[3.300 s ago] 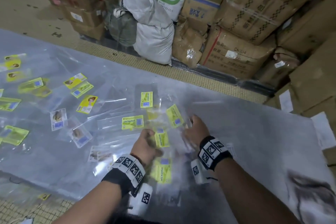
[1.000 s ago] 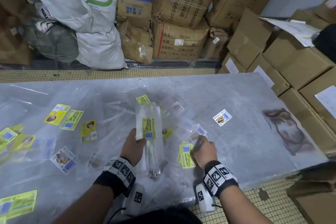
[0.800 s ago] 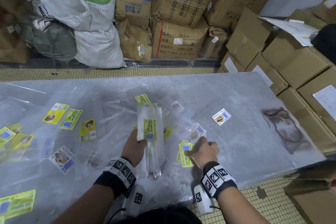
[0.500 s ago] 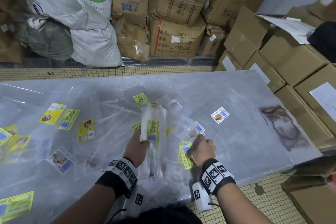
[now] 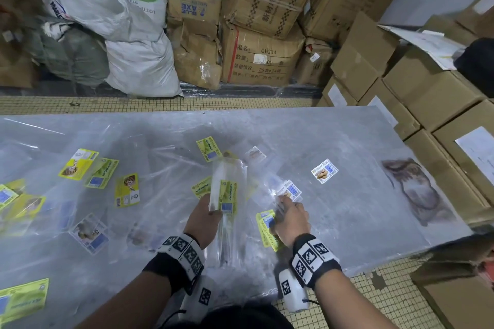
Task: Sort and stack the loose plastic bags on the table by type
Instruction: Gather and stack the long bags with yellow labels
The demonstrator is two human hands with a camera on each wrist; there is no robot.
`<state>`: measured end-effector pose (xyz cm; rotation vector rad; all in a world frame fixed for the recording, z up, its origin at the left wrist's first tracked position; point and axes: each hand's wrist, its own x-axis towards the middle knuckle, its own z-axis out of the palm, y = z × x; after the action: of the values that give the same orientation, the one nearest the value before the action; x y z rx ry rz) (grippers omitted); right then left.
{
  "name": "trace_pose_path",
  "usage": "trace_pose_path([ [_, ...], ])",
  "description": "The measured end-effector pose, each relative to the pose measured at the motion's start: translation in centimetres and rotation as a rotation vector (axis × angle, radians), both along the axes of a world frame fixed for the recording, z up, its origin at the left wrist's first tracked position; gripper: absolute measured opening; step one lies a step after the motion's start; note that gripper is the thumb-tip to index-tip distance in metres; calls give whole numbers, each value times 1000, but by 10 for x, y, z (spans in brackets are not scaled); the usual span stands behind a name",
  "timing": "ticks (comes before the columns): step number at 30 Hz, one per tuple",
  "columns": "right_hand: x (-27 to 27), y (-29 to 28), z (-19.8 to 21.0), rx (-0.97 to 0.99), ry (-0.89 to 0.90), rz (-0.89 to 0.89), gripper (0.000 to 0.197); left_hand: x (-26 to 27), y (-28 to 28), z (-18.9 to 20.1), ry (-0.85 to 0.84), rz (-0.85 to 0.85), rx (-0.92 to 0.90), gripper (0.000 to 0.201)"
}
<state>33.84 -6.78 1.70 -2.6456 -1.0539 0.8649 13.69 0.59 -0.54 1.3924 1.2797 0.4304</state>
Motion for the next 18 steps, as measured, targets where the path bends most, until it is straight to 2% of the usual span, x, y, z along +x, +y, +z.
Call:
trace_pose_path([
  [6, -6, -1, 4, -24, -26, 30, 64, -1, -2, -1, -6, 27, -3, 36],
  [12, 1, -16, 7, -59, -19, 66, 74, -4, -1, -3, 24, 36, -3, 36],
  [16, -4, -24, 13, -46, -6, 26, 68, -5, -1, -6, 34, 49, -13, 37],
  [18, -14, -30, 12, -49, 9, 15, 82, -5, -2, -6, 34, 52, -12, 38],
])
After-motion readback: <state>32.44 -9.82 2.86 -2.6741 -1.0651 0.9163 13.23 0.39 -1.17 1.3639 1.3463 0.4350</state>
